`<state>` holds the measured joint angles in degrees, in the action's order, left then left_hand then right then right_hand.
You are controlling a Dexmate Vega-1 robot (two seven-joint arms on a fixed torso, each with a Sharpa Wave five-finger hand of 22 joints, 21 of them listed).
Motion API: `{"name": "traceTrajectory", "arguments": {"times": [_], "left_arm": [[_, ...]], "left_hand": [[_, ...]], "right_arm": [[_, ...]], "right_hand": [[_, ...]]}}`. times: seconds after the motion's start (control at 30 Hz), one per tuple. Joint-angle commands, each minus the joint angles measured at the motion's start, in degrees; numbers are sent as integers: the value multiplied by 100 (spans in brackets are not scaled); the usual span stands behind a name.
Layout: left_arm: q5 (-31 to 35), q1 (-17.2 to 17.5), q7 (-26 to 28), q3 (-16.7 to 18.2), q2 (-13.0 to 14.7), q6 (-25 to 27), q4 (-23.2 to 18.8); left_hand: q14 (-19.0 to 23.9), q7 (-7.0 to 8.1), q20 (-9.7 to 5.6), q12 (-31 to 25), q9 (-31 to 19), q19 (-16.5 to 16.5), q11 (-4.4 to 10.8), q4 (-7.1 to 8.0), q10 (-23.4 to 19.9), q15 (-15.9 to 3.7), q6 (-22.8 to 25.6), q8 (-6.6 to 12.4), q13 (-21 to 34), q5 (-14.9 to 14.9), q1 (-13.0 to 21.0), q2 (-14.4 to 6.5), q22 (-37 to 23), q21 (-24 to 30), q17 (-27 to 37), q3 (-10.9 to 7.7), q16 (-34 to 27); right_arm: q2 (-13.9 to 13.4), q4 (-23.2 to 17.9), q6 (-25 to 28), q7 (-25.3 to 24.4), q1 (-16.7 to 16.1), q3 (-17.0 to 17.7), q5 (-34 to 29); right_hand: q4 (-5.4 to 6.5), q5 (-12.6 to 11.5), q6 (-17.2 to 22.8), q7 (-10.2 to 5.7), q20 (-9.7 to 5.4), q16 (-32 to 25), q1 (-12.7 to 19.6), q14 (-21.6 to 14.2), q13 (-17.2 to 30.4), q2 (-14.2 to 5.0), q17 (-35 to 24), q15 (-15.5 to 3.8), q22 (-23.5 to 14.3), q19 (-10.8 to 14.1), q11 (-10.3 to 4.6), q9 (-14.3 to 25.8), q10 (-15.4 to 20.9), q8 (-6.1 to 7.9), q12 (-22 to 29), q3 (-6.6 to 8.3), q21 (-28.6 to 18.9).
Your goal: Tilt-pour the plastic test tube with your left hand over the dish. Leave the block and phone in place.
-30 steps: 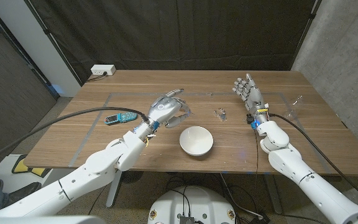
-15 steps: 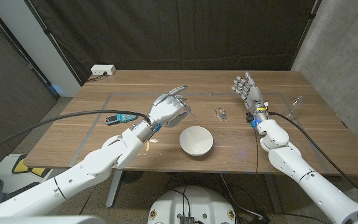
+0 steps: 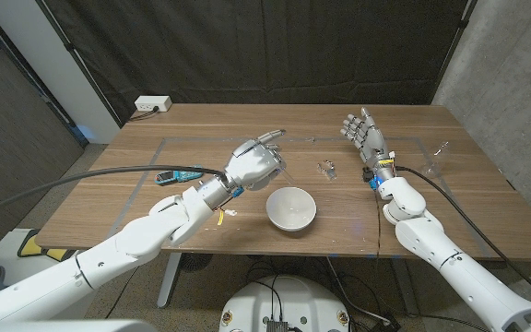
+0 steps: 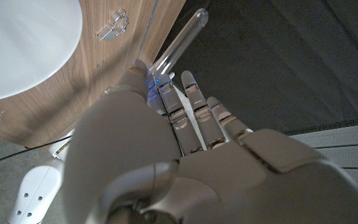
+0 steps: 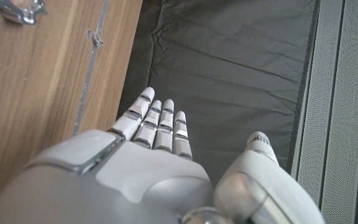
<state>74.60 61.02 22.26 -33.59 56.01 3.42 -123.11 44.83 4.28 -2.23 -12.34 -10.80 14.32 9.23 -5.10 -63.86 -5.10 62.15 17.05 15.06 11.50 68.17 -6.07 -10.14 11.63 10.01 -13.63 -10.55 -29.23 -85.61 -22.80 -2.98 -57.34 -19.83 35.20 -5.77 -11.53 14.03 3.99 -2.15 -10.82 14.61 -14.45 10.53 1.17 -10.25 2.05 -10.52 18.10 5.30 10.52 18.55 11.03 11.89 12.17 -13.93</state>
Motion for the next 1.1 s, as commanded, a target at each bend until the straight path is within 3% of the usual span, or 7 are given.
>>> {"name": "traceTrajectory", "arguments": {"times": [0.03,0.47,1.1], "left_arm": [[654,-93,-267,42,179,-21,-165],[1223,-411,-527,-36,259,-277,-219],[2115,-927,-508,-252,420,-651,-174]], "left_hand": [[25,-41,-445,-18,-12,21,246,58,-218,-701,98,48,30,40,-4,-36,3,-22,13,-55,7],[6,-15,-459,-12,-12,3,247,84,-211,-704,90,42,45,45,-8,-34,3,-26,14,-68,9],[-14,15,-483,-17,-12,-11,250,116,-230,-709,98,44,68,49,-11,-25,3,-27,15,-83,7]], "right_arm": [[58,129,7,58,52,-44,54],[124,253,-1,78,114,-64,87],[186,301,-24,38,150,-83,72]], "right_hand": [[-20,10,40,-10,-16,-19,44,-54,17,-26,-27,-17,-17,53,-1,34,39,26,55,3,38],[-20,10,39,-7,-13,-15,42,-56,17,-31,-27,-18,-19,54,-3,35,43,25,54,-2,50],[-23,10,42,-9,-10,-10,44,-59,17,-37,-27,-12,-20,60,2,35,41,24,50,-8,65]]}}
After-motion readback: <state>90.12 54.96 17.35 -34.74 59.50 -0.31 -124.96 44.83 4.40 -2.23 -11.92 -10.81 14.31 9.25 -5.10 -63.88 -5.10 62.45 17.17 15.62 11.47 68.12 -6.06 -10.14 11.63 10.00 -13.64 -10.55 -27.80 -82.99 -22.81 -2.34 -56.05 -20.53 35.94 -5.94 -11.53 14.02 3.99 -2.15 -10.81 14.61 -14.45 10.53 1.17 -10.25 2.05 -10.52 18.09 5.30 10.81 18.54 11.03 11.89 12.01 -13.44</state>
